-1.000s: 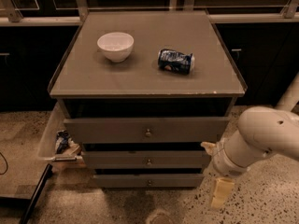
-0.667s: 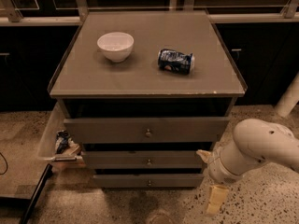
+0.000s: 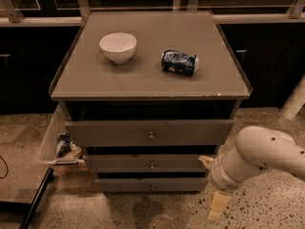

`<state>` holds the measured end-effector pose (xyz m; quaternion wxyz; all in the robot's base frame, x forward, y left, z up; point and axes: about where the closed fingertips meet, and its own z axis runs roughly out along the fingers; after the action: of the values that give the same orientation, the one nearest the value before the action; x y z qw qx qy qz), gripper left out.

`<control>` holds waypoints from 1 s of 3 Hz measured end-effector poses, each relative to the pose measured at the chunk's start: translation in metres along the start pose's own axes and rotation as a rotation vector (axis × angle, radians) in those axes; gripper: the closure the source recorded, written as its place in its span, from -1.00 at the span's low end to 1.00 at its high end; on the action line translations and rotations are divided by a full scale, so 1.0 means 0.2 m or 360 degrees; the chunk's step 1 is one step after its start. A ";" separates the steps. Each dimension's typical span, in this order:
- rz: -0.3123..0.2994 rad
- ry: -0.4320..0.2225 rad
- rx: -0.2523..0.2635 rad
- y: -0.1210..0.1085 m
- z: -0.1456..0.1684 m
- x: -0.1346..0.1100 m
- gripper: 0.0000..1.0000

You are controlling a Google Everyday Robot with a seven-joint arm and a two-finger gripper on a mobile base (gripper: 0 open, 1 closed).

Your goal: Open middle drawer

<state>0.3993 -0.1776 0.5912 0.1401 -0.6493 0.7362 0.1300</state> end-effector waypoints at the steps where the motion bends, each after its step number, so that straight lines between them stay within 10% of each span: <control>1: -0.0023 -0.0086 0.0026 -0.03 0.16 0.02 -1.00; 3: -0.0279 -0.0246 0.0207 -0.24 0.38 -0.07 -1.00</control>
Offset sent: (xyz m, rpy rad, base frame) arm 0.0559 0.0343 -0.0852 0.1550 -0.2122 0.1240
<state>0.4517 -0.1425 0.5259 0.2490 -0.6887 0.6705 0.1188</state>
